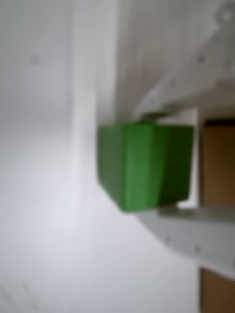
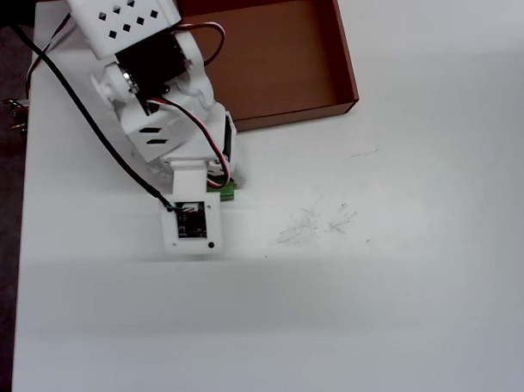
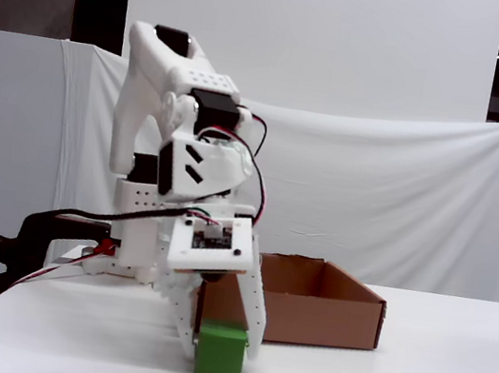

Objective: Grasp a green cube and put it in a box.

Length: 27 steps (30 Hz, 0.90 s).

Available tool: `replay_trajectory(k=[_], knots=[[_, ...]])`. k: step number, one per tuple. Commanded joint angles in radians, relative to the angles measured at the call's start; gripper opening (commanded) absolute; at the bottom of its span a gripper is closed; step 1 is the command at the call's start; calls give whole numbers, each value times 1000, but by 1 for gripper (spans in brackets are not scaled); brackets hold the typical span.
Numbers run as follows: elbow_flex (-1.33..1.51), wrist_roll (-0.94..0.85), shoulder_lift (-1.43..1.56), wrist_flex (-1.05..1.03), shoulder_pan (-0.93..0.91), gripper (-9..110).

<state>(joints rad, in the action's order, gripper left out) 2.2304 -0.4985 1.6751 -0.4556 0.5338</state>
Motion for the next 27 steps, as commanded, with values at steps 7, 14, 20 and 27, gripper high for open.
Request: replay_trajectory(k=[7,14,20,27], knots=[[-48,3,21,17,-15,17],[-121,3,41,-106,-35,17],[-210,3,103,-242,-43,16],[-241,3,147,-298,-41,17]])
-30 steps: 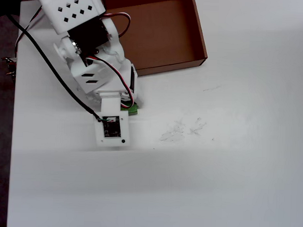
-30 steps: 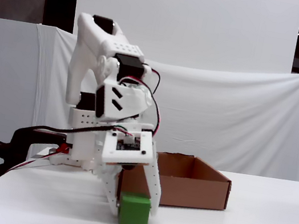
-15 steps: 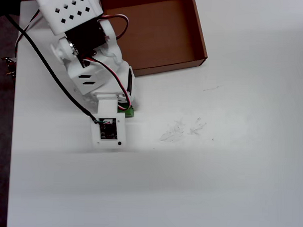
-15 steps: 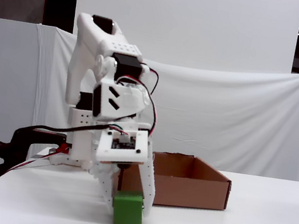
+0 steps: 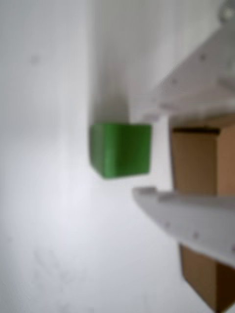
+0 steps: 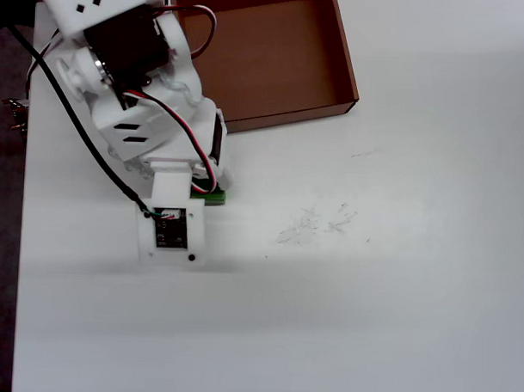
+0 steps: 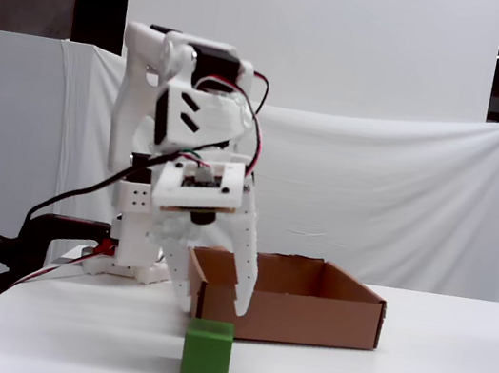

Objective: Grasp a green cube and put it in a box.

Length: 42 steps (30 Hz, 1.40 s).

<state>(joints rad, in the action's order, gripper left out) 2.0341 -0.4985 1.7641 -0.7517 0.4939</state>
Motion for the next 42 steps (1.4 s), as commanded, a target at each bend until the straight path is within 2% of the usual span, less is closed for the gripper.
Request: replay_trajectory(k=[1,6,17,27,42], knots=[[-32,2,60,8,-2,19],[25,-8,58,55,-6,26],[91,-11,-26,183,-29,26],[175,-15,-61,285,-12,24],[147,-15,-58,273,-17,15]])
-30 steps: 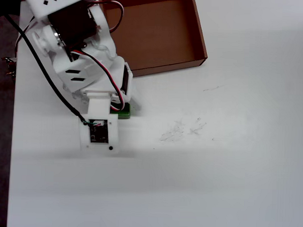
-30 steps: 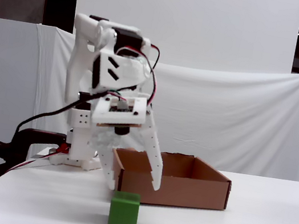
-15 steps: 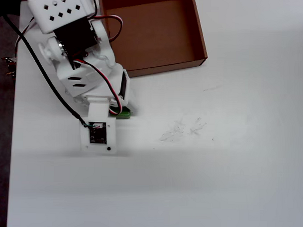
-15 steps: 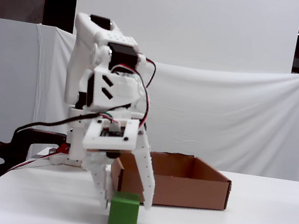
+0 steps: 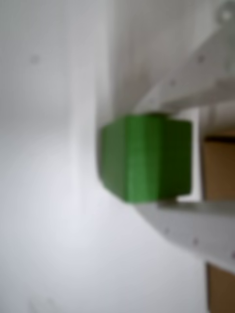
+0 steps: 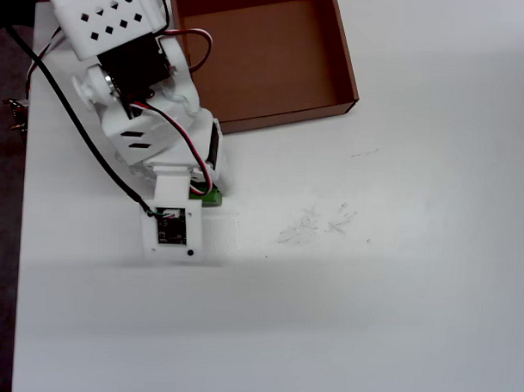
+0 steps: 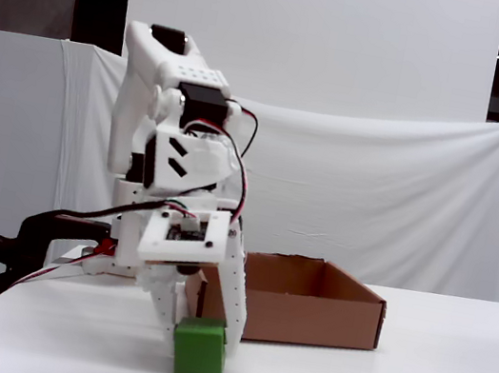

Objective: Grasp a green cube and put it in a box.

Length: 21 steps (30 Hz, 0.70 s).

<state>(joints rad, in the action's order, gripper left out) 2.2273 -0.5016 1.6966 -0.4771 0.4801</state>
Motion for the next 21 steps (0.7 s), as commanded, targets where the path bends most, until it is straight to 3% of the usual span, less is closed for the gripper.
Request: replay_trajectory(k=[1,11,14,21], knots=[[-46,-12,14,-8,-2,15],[-175,-12,184,-296,34,14],[-239,-2,328,-495,146,14],[-253,-8,460,-650,331,15]])
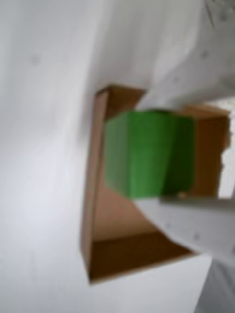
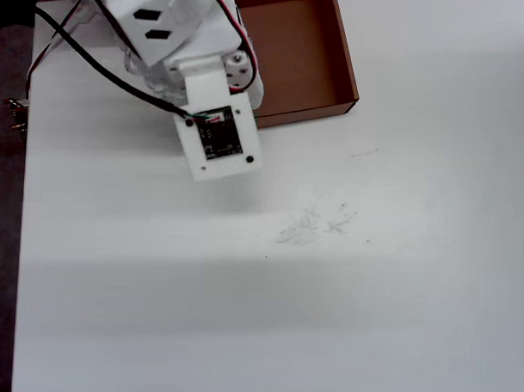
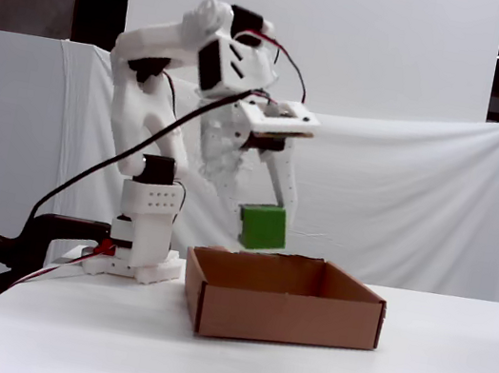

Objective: Grasp a green cube and put it in a box.

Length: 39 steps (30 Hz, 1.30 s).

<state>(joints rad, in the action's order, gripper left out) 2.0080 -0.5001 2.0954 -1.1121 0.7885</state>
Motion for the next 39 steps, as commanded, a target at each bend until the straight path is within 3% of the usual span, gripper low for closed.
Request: replay_trajectory(k=[1,10,19,26,33,39], knots=[[-12,-9,77,-17,49,15],[299,-2,192,127,255,15],[529,-9,166,318,321,16],[543,-12,11,394,307,17],[508,-14,-43,367,287,26],[304,-12,-3,130,221,29]])
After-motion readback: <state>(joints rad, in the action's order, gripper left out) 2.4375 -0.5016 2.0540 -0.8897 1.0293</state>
